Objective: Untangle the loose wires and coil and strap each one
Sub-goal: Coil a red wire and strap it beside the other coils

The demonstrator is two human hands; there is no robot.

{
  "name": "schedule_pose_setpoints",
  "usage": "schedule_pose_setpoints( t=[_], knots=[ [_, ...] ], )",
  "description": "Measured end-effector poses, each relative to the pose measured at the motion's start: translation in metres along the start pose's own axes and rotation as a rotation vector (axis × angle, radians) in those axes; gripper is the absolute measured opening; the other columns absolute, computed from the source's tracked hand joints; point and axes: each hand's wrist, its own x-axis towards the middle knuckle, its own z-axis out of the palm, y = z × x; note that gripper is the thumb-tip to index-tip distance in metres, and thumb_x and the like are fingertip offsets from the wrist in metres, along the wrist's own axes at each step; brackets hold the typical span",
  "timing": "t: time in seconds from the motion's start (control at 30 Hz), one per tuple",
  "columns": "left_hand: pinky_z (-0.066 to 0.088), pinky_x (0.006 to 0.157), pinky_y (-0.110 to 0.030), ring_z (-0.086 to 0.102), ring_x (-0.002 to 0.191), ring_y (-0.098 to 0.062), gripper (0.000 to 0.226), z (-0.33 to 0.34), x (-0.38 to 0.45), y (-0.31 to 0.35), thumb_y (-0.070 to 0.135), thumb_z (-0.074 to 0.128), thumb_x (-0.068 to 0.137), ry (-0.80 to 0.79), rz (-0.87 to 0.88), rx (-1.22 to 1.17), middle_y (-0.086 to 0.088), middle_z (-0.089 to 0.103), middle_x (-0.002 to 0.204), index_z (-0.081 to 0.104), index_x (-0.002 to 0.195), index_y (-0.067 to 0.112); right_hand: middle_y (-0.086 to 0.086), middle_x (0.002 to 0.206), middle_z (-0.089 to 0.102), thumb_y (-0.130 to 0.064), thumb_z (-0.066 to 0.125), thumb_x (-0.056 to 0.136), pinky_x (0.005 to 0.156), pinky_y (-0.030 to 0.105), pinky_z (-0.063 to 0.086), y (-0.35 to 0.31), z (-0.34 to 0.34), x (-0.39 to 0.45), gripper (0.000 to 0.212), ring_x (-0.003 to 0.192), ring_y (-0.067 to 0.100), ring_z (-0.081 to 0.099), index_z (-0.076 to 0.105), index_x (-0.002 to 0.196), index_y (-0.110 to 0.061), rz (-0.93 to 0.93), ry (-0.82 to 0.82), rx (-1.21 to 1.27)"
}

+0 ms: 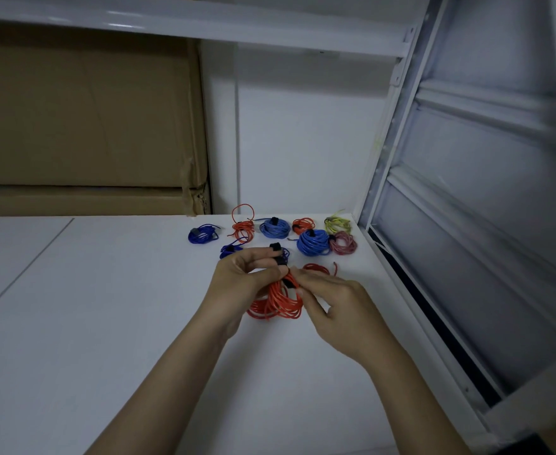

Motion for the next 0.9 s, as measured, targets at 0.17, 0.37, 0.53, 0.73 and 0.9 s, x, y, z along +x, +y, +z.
schedule_pose_setpoints(
  t=[0.17,0.37,0.53,0.73,0.9],
  knots=[
    [0.055,0.065,-0.021,0.073,0.081,-0.018,0.027,0.003,0.000,0.004,0.003,0.072,0.079,-0.048,-0.038,-0.045,-0.005,0.075,0.091,0.070,0.104,0.014,0.005,0.090,0.075,-0.016,0.071,0.079,0.062,0.033,0.059,-0.002,-0.003,0.009,0.023,0.080,0.021,0.071,0.075,0.100,-0.008,-0.135,0.126,-0.230],
    [0.053,0.086,-0.036,0.070,0.092,-0.025,0.023,0.004,-0.003,0.005,0.005,0.069,0.082,-0.111,-0.032,-0.012,-0.011,0.074,0.098,0.070,0.103,0.014,0.005,0.103,0.072,-0.006,0.056,0.090,0.078,0.030,0.056,0.001,0.005,0.003,0.020,0.093,0.019,0.069,0.075,0.095,-0.005,-0.222,0.284,-0.220],
    [0.054,0.067,-0.017,0.071,0.082,-0.012,0.021,0.001,-0.008,-0.002,0.006,0.069,0.080,-0.162,0.010,0.019,-0.001,0.075,0.086,0.071,0.097,0.019,0.001,0.088,0.070,-0.016,0.049,0.092,0.071,0.025,0.050,-0.003,0.007,0.005,0.023,0.078,0.018,0.065,0.070,0.088,-0.008,-0.045,0.232,-0.051],
    [0.054,0.074,-0.017,0.072,0.083,-0.011,0.024,0.002,-0.011,-0.006,0.005,0.074,0.078,-0.136,0.173,0.214,0.004,0.075,0.084,0.071,0.089,0.026,-0.001,0.079,0.069,-0.008,0.065,0.085,0.065,0.030,0.051,-0.004,0.006,0.013,0.006,0.071,0.012,0.063,0.070,0.083,-0.010,0.107,0.185,0.071],
    [0.055,0.077,-0.019,0.071,0.085,-0.013,0.024,-0.001,-0.012,-0.002,0.001,0.073,0.080,-0.156,0.219,0.250,0.002,0.075,0.086,0.071,0.091,0.023,-0.014,0.076,0.065,-0.011,0.074,0.081,0.062,0.018,0.051,-0.004,0.006,0.013,0.027,0.073,0.006,0.065,0.062,0.089,-0.034,0.309,0.176,0.392]
  ],
)
